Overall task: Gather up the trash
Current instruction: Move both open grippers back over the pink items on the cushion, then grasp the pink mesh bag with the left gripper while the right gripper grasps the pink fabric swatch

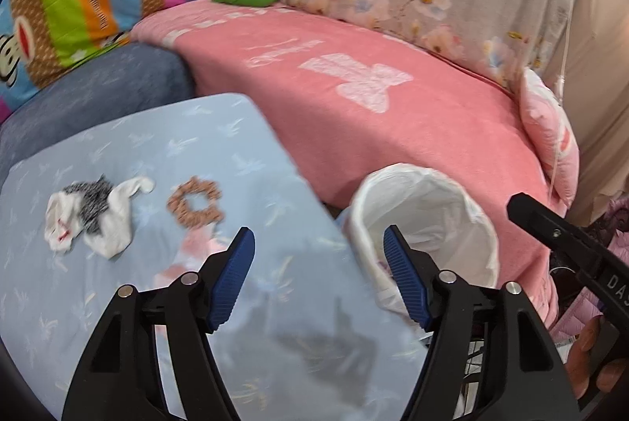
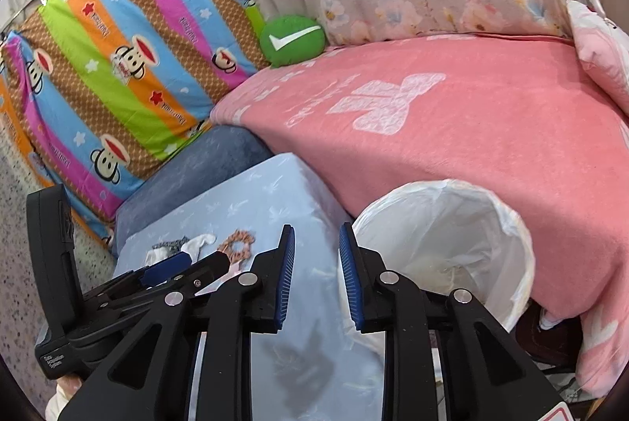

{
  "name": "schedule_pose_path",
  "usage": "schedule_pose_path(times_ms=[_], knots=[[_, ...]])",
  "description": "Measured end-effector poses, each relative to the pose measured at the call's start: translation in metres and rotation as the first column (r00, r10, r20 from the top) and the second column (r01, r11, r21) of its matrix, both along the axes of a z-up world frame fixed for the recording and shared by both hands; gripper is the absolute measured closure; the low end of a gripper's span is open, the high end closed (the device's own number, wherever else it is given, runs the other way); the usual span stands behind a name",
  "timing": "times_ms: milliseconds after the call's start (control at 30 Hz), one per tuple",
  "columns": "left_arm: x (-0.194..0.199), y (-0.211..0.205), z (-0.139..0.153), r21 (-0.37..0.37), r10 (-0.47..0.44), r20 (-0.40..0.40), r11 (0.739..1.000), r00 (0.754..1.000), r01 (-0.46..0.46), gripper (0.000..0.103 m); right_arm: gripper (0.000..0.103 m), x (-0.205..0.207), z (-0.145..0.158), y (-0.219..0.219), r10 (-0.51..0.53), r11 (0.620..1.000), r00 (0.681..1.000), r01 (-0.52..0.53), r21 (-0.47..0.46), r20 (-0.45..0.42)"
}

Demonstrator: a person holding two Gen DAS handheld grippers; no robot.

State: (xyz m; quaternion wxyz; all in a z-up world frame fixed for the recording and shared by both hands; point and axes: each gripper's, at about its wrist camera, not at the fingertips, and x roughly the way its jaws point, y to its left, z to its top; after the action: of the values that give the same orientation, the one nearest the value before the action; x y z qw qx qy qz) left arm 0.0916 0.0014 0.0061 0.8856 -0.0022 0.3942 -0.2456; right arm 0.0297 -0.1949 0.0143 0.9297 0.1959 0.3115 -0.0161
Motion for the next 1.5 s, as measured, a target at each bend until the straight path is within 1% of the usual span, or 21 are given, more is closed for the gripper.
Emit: schedule_pose_path(times_ms=[133,367,500,700,867,900,967,1133,1200,1233,1267,1300,1367,1500], knots=[[0.002,0.024,-0.017,0.053,0.063,-0.008,0.997,0.998,-0.062,0.029,0.079,0.008,-0.011,0.023,0.044,0.999,0.999,-0.044,-0.005,-0.029],[0.003,0.062,-0.049,0.118,0.125,-0.045,0.986,0.991,-0.119,0.028,0.079,0.021,-0.030,0.059,0.109,0.994,0.991,-0.111,-0.009,-0.077],[0.005,0.079,-0.068,0.162,0.154,-0.070,0.977,0.986,-0.141,0.028,0.079,0.029,-0.046,0.078,0.138,0.990,0.984,-0.140,-0.011,-0.116],[0.010,0.100,-0.086,0.166,0.176,-0.111,0.974,0.978,-0.156,0.028,0.079,0.044,-0.070,0.101,0.173,0.984,0.971,-0.176,-0.003,-0.167],[0.016,0.105,-0.094,0.157,0.173,-0.134,0.976,0.976,-0.151,0.029,0.079,0.059,-0.088,0.114,0.196,0.981,0.959,-0.195,0.025,-0.206],[0.017,0.105,-0.096,0.155,0.168,-0.139,0.977,0.976,-0.146,0.031,0.079,0.063,-0.092,0.116,0.202,0.979,0.955,-0.199,0.034,-0.217],[0.020,0.105,-0.100,0.149,0.157,-0.155,0.980,0.975,-0.134,0.040,0.079,0.069,-0.099,0.121,0.213,0.977,0.949,-0.206,0.053,-0.231],[0.027,0.107,-0.108,0.108,0.135,-0.205,0.988,0.970,-0.114,0.050,0.079,0.084,-0.112,0.135,0.242,0.970,0.934,-0.230,0.076,-0.264],[0.029,0.108,-0.110,0.089,0.121,-0.217,0.991,0.969,-0.104,0.058,0.079,0.090,-0.117,0.140,0.252,0.968,0.927,-0.238,0.084,-0.277],[0.030,0.108,-0.110,0.084,0.116,-0.220,0.991,0.969,-0.100,0.066,0.079,0.093,-0.120,0.143,0.256,0.967,0.924,-0.241,0.087,-0.282],[0.030,0.109,-0.110,0.080,0.114,-0.222,0.992,0.968,-0.099,0.071,0.079,0.096,-0.122,0.145,0.260,0.965,0.922,-0.245,0.089,-0.288],[0.031,0.112,-0.109,0.068,0.110,-0.228,0.993,0.967,-0.097,0.074,0.079,0.098,-0.125,0.148,0.265,0.964,0.918,-0.249,0.091,-0.294],[0.032,0.116,-0.107,0.053,0.105,-0.231,0.994,0.967,-0.096,0.082,0.079,0.104,-0.130,0.152,0.272,0.962,0.912,-0.254,0.096,-0.306],[0.033,0.124,-0.102,0.052,0.119,-0.215,0.993,0.969,-0.110,0.085,0.079,0.113,-0.139,0.160,0.282,0.959,0.903,-0.263,0.101,-0.324]])
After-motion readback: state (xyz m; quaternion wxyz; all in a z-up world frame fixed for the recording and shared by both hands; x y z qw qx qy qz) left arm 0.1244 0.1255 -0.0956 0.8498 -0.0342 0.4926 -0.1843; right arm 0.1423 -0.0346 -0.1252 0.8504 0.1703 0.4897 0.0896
